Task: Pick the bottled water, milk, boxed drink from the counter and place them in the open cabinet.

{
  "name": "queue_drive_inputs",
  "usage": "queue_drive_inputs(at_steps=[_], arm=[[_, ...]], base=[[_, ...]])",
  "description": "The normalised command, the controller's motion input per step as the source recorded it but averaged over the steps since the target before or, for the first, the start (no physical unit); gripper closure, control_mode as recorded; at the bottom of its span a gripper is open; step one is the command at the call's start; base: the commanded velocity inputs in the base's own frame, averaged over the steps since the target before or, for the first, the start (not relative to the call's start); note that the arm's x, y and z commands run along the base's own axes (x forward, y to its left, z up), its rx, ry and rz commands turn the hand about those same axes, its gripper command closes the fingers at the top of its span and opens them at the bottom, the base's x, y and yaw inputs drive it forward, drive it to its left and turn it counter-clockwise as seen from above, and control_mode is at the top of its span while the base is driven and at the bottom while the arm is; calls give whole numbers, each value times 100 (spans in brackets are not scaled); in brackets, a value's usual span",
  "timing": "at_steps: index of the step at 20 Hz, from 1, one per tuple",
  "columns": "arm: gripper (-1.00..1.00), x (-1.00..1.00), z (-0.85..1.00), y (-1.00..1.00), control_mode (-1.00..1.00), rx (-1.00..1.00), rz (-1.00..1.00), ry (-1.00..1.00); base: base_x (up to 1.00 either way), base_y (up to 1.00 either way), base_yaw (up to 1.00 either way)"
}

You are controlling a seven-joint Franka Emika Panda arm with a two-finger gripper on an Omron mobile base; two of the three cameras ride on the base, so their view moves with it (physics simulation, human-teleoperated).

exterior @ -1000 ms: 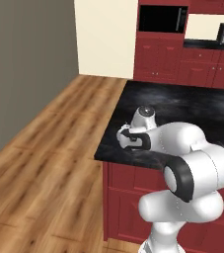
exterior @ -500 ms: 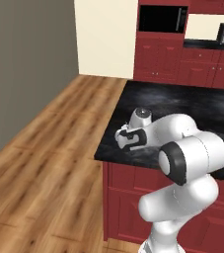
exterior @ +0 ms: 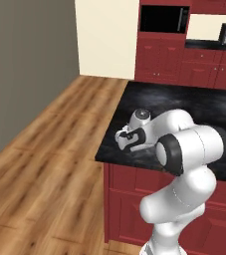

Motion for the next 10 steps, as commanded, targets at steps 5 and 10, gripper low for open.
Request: queue_drive_inputs(at_steps=[5, 10], arm=[[-100, 18, -7, 1, -100, 0, -1, 0], [-100, 19, -6, 0, -100, 0, -1, 0]], base=[[0, 0, 0], [0, 0, 0]])
